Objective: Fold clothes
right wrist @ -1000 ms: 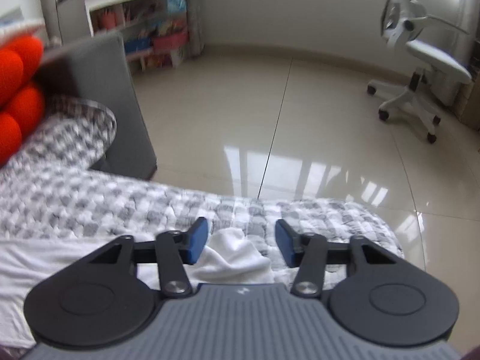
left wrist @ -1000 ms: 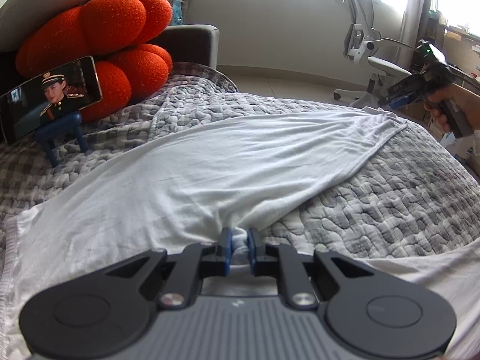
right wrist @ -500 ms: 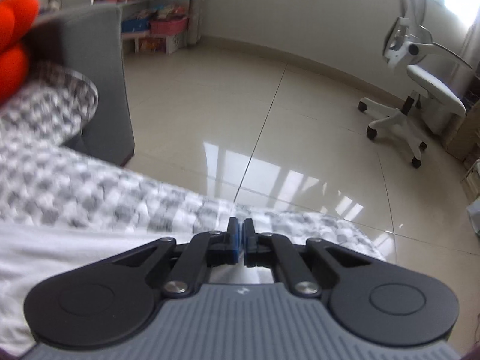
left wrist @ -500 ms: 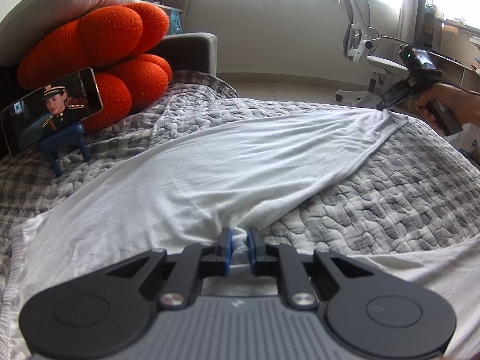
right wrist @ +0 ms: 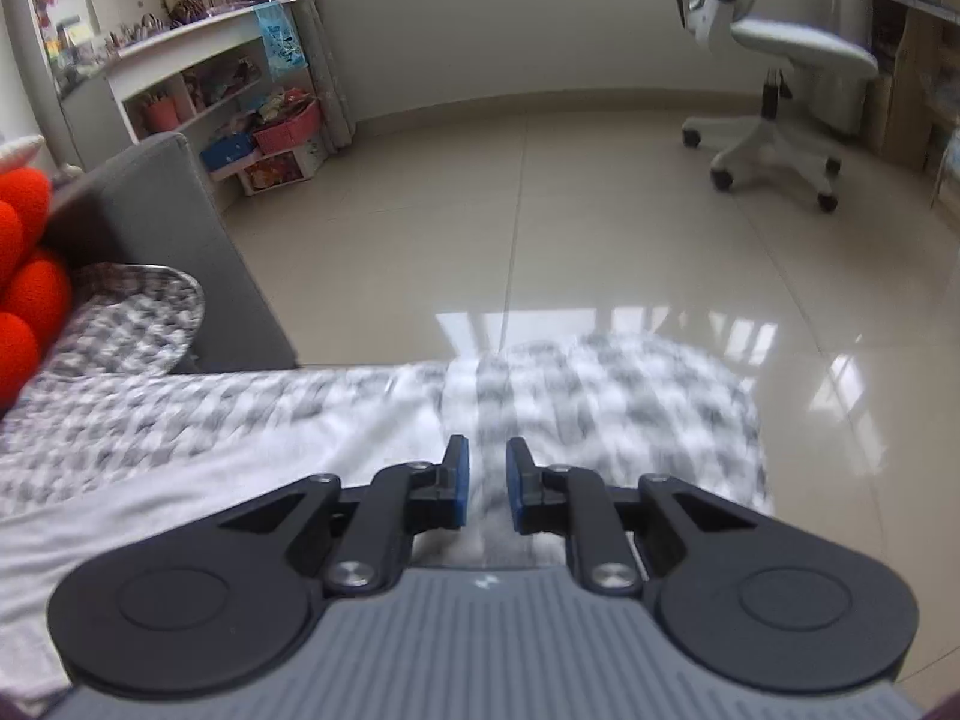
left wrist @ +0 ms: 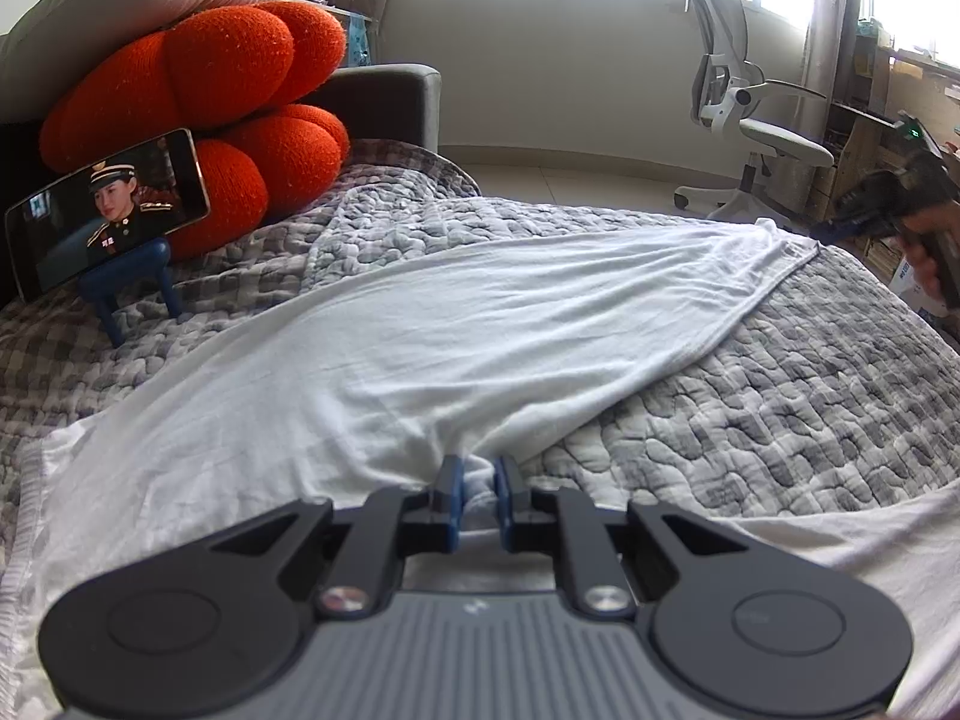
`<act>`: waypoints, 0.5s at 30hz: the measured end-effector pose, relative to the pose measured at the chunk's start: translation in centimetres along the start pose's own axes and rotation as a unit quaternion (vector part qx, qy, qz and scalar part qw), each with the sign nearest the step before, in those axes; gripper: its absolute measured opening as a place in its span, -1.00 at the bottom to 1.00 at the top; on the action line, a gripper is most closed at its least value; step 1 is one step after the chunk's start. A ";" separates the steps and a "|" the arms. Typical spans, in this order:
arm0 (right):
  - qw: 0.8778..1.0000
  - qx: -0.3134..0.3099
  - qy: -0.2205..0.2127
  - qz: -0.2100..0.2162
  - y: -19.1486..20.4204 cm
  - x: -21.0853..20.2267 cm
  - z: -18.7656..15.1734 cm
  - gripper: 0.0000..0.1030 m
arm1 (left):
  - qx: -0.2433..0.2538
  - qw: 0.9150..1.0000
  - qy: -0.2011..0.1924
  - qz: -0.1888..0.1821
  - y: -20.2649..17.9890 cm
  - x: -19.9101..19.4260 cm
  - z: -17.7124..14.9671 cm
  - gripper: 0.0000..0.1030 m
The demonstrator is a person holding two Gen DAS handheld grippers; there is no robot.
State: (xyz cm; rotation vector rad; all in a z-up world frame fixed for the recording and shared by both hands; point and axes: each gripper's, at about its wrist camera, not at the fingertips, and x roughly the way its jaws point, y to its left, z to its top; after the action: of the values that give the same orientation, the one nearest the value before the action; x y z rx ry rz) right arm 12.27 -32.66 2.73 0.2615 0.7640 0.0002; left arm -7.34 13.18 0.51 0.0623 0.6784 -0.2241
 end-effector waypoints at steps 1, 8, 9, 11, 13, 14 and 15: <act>1.000 0.002 0.002 0.006 0.1 0.0 -0.2 -0.65 | -0.001 1.000 0.001 0.001 0.0 0.0 0.0 -0.75; 0.999 -0.032 0.002 -0.009 1.8 0.3 -1.0 -0.92 | -0.003 1.000 0.007 0.006 -0.2 0.0 0.2 -0.75; 0.999 -0.046 0.000 -0.018 2.0 0.3 -0.9 -0.96 | -0.002 1.000 0.007 0.006 -0.2 0.0 0.2 -0.74; 0.998 -0.053 -0.017 -0.036 2.3 -0.5 -0.8 -0.96 | -0.001 1.000 0.009 0.006 -0.2 0.0 0.3 -0.75; 0.997 -0.052 -0.028 -0.046 2.2 -1.0 -0.6 -0.96 | -0.002 1.000 0.011 0.003 -0.1 0.1 0.4 -0.75; 0.997 -0.056 -0.027 -0.051 2.2 -0.9 -0.7 -0.96 | -0.003 1.000 0.012 0.001 0.0 0.1 0.4 -0.75; 0.996 -0.063 -0.019 -0.057 2.3 -0.5 -0.9 -0.96 | -0.004 1.000 0.012 -0.001 0.0 0.1 0.4 -0.75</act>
State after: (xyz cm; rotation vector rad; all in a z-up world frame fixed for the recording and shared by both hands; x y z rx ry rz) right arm 11.50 -30.32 2.98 0.0966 0.7369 -0.0639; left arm -7.00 13.13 0.77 0.0572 0.7041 -0.2235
